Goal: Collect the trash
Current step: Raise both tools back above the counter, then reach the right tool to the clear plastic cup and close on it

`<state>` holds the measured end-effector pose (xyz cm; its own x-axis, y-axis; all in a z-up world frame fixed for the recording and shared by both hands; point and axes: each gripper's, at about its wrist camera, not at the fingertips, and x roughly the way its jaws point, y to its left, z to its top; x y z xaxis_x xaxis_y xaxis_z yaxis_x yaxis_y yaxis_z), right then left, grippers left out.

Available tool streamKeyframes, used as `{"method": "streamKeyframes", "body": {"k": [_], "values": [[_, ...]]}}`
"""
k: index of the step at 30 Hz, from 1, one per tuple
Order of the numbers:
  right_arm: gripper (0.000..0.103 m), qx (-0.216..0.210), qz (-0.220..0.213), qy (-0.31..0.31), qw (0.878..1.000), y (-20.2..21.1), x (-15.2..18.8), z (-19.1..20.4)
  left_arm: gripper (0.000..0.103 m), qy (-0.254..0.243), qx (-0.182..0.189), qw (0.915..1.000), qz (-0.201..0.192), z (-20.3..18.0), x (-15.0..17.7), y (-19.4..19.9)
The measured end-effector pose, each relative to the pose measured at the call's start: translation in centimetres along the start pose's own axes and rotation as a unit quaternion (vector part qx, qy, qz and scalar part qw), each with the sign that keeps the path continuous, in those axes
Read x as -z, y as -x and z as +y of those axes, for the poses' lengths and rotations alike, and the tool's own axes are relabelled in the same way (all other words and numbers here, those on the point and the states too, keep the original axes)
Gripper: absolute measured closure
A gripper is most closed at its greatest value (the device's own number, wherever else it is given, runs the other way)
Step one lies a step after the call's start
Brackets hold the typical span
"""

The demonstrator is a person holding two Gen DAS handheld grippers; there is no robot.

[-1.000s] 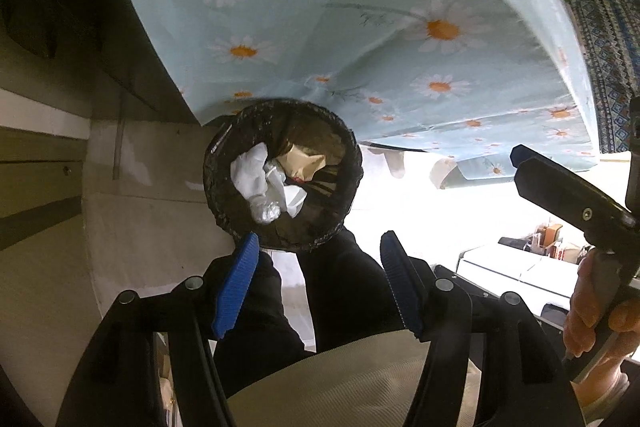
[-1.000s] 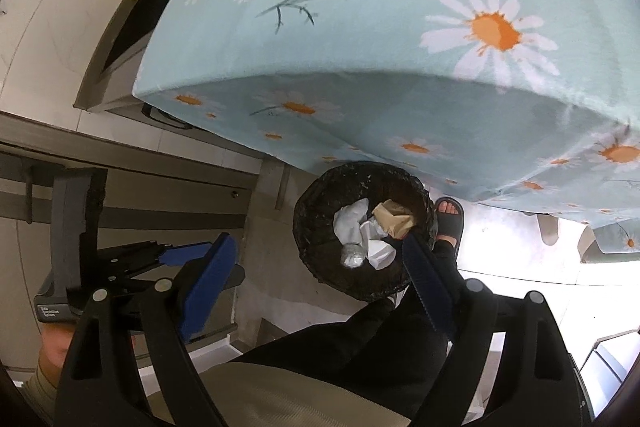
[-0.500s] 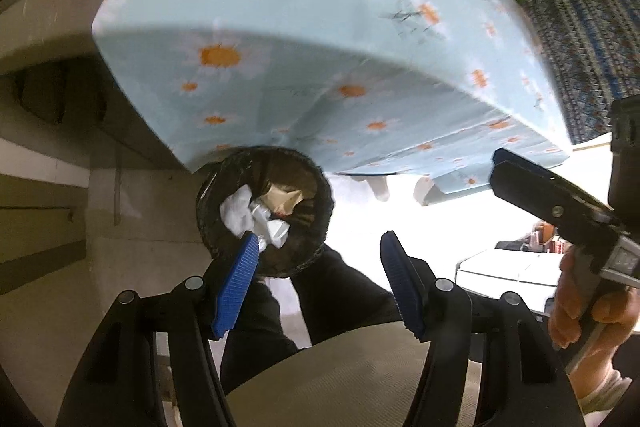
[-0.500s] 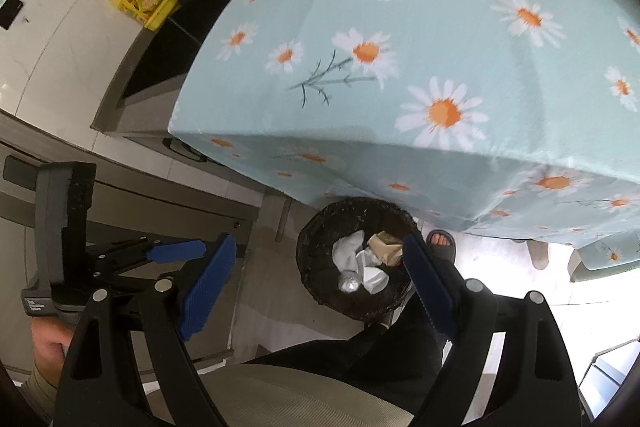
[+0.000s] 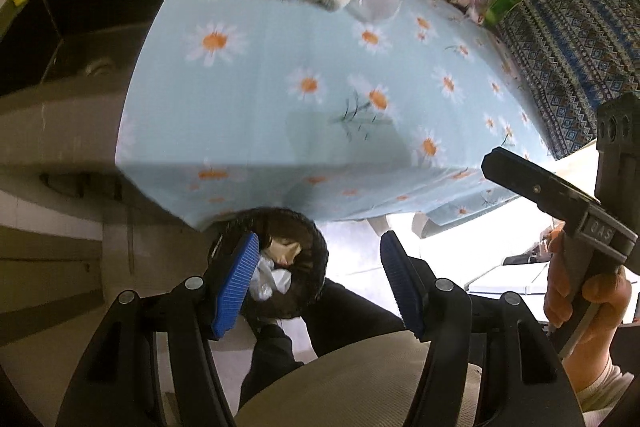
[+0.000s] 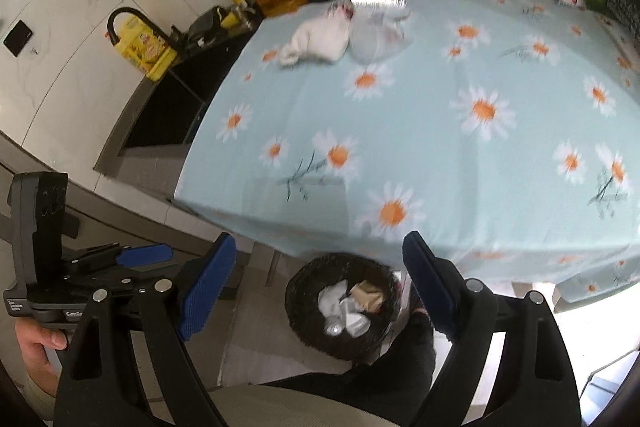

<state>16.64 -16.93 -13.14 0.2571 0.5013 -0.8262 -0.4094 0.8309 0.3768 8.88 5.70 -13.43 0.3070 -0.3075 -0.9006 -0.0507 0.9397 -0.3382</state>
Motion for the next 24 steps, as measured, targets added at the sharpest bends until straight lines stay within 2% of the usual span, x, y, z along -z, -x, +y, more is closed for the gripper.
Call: {"method": "streamKeyframes", "body": {"k": [8,24], "values": [[0.018,0.001,-0.014,0.016,1.000,-0.3,-4.8,-1.9,0.042,-0.004,-0.009,0.9999,-0.012,-1.1,-4.7,-0.5],[0.018,-0.011,0.008,0.060,0.998,-4.8,-15.1,-4.7,0.042,-0.001,-0.033,0.9991,-0.028,-2.6,-15.2,-2.5]]}}
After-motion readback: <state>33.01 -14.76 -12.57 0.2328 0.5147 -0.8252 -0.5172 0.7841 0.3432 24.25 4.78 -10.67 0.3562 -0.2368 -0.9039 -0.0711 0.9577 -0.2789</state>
